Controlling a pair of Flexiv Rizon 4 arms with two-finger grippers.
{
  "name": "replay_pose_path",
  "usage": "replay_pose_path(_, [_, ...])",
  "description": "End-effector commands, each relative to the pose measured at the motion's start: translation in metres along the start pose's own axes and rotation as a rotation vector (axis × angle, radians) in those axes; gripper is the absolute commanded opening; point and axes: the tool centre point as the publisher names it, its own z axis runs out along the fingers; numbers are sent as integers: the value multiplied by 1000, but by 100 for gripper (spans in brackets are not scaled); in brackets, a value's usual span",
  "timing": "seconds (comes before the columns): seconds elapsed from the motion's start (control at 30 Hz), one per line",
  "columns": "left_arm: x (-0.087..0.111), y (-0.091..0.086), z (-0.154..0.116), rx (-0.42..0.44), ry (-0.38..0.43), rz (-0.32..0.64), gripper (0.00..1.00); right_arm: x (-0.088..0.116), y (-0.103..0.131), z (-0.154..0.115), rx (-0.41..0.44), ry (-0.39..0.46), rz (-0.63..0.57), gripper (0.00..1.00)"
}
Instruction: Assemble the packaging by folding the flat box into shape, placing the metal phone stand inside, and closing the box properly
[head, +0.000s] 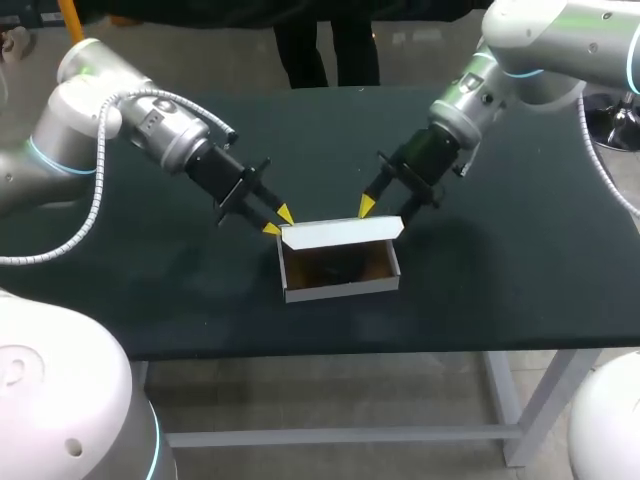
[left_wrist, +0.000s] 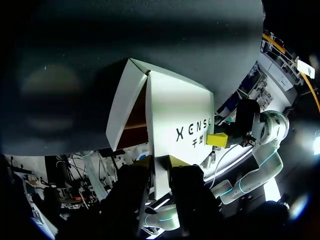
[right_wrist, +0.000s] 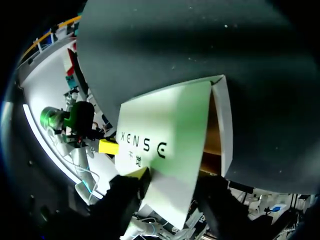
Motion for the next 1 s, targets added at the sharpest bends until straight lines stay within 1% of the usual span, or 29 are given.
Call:
replay_pose_path(0.03, [3, -2, 4, -6, 0, 3, 16, 5, 2, 2, 7, -3, -1, 55])
replay_pose_path(0.3, [3, -4, 5, -9, -6, 3, 19, 4, 0, 1, 2, -3, 0, 56])
replay_pose_path(0.57, [-1, -6, 4, -12, -3, 2, 18, 2, 0, 2, 3, -5, 0, 55])
replay_pose_path(1.0, [-6, -9, 5, -18, -3, 6, 21, -6, -1, 6, 3, -6, 3, 57])
